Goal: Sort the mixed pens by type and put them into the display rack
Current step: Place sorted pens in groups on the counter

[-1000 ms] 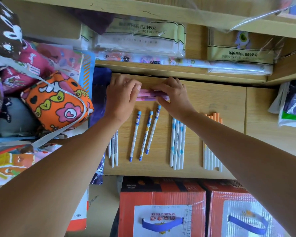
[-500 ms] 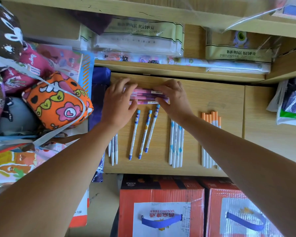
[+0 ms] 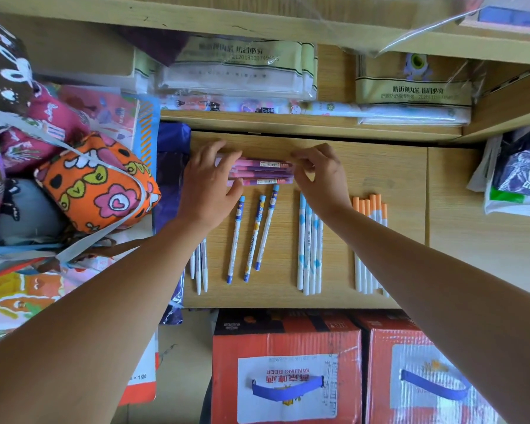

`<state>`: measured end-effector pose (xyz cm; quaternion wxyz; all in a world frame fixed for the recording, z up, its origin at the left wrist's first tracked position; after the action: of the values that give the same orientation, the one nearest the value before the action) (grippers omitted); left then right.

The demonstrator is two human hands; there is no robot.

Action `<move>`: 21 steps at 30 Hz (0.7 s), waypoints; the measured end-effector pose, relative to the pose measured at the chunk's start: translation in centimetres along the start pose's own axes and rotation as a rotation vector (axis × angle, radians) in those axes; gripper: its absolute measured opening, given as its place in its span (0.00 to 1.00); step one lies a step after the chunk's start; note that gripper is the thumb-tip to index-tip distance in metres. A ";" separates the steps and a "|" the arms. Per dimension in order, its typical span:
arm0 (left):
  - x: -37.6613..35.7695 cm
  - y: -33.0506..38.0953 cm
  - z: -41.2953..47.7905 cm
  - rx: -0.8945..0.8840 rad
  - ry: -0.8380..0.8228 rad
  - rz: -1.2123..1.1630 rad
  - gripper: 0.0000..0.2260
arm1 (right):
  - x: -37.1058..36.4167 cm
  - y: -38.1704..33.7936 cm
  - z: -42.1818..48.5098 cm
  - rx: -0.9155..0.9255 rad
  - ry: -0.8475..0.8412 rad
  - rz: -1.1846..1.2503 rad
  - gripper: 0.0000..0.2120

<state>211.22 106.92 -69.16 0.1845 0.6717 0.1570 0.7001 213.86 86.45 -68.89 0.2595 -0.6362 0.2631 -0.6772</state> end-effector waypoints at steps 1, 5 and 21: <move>0.0 0.1 -0.1 -0.002 -0.004 -0.002 0.19 | 0.0 0.0 -0.2 -0.011 -0.015 0.011 0.11; -0.1 0.4 -0.2 -0.010 -0.028 0.004 0.20 | -0.8 -0.8 -0.2 -0.013 -0.074 0.024 0.11; 1.8 2.7 0.1 -0.112 0.040 0.039 0.19 | 2.2 -1.0 -1.4 -0.029 -0.119 0.015 0.12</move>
<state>211.16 105.33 -66.31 0.2049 0.6493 0.1078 0.7245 212.28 85.69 -66.68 0.2705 -0.6771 0.2619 -0.6322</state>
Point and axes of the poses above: each hand's wrist, its own z-axis towards the middle knuckle, its own x-axis out of the back of the hand, y = z × x, the point moved 4 cm from there along z, towards the middle knuckle, and after that the axes turned 10 degrees about y, right-handed, at the moved point
